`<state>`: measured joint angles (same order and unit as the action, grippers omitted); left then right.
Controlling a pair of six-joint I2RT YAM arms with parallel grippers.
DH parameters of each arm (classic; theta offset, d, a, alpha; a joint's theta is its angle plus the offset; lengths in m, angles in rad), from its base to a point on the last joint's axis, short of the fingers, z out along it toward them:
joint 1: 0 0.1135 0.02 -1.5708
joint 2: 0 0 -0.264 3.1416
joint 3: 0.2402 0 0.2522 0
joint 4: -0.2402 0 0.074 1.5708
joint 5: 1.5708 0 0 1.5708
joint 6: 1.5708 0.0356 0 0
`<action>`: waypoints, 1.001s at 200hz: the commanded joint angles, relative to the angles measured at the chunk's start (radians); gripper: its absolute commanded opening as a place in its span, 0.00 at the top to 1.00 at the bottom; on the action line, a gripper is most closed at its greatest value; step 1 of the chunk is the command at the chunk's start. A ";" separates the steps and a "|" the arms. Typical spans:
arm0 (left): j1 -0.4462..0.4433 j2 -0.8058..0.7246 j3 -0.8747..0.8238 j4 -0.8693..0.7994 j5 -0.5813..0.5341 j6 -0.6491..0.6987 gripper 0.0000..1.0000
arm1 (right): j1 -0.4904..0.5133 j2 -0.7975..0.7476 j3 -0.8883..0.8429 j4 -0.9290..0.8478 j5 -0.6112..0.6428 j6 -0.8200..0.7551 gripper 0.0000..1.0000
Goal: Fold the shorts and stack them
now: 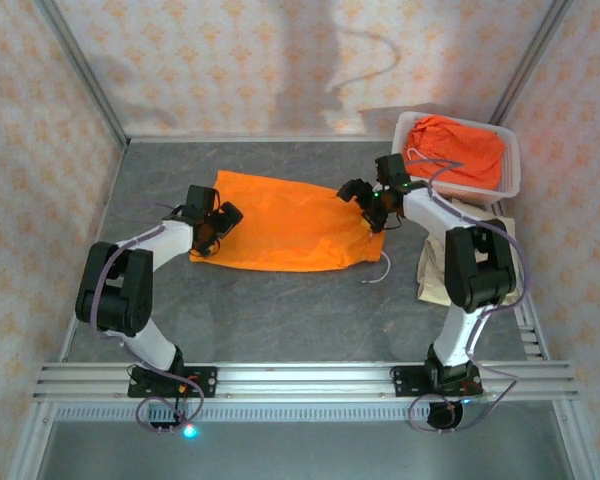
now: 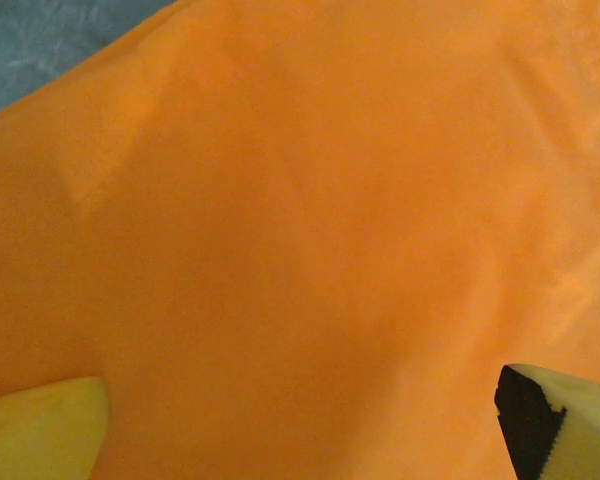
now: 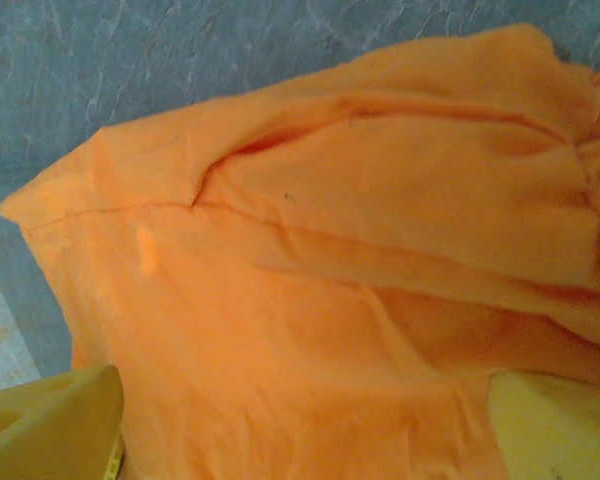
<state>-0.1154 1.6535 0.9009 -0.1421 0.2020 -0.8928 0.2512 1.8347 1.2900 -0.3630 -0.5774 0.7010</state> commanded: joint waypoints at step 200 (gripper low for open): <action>0.009 -0.735 -0.250 -0.131 -0.010 0.238 0.00 | 0.009 -0.707 -0.392 -0.139 0.300 -0.185 0.00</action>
<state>-0.1108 0.9718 0.6319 -0.2352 0.1608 -0.7570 0.2890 1.1946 0.9329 -0.4057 -0.4133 0.6048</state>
